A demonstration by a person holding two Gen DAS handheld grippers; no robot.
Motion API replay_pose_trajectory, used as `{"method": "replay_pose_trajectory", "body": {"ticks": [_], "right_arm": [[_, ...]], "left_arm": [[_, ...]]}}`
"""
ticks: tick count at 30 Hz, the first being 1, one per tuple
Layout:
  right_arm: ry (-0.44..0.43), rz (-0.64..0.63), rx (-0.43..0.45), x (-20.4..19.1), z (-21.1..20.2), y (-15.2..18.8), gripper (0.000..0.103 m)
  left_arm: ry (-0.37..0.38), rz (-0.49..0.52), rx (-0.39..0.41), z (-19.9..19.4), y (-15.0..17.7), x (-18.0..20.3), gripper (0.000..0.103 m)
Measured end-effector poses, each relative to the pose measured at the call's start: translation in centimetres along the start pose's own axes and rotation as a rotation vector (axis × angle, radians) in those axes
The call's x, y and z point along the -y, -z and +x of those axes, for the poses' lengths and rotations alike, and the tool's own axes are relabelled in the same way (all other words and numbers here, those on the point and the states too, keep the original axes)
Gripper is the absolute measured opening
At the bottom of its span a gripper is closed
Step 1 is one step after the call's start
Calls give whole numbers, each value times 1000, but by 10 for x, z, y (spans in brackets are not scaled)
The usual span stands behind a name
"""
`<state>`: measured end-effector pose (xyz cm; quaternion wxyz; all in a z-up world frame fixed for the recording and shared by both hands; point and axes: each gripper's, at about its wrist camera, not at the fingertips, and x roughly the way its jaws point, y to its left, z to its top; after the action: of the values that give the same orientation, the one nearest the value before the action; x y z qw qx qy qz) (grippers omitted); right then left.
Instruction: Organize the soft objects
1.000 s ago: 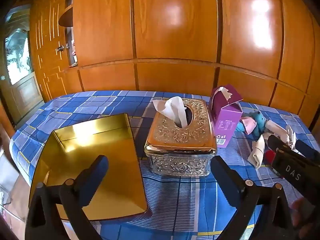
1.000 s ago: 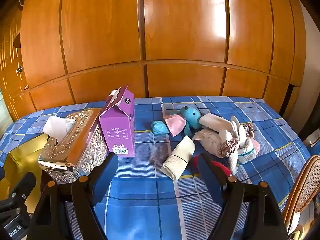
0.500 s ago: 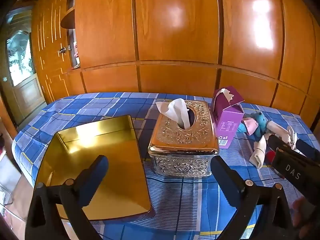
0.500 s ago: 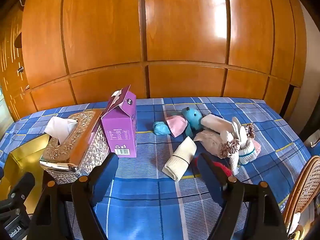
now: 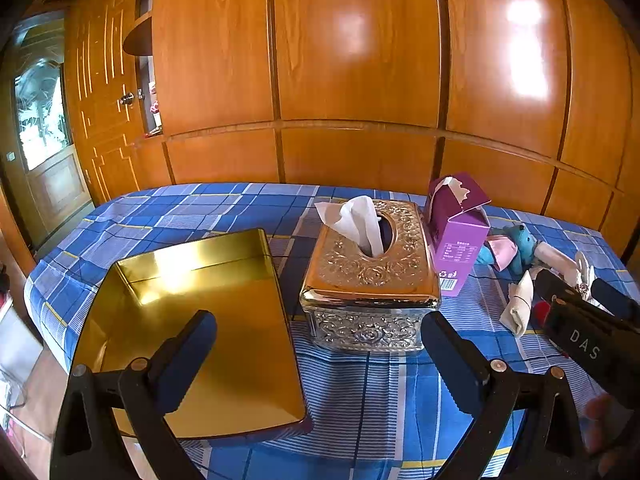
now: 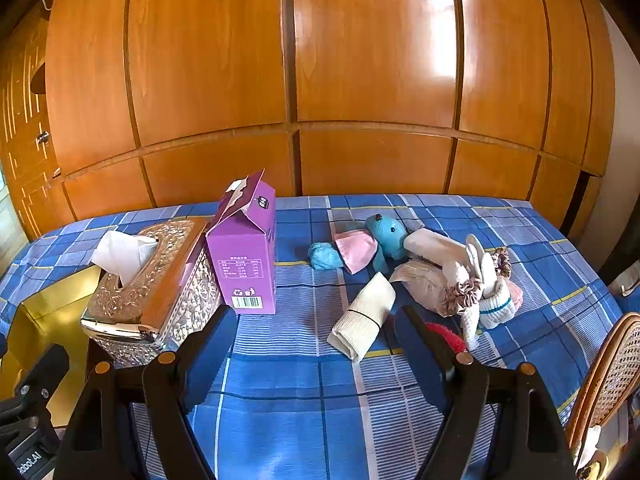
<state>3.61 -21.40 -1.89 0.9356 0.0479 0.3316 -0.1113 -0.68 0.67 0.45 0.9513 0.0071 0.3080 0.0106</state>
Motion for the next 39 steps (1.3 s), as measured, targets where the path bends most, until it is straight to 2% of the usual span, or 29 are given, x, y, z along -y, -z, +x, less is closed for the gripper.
{"method": "replay_pose_trajectory", "body": {"ticks": [39], "right_arm": [[16, 10, 4, 7, 0, -2, 83]], "left_arm": [[13, 19, -6, -3, 2, 6, 103]]}}
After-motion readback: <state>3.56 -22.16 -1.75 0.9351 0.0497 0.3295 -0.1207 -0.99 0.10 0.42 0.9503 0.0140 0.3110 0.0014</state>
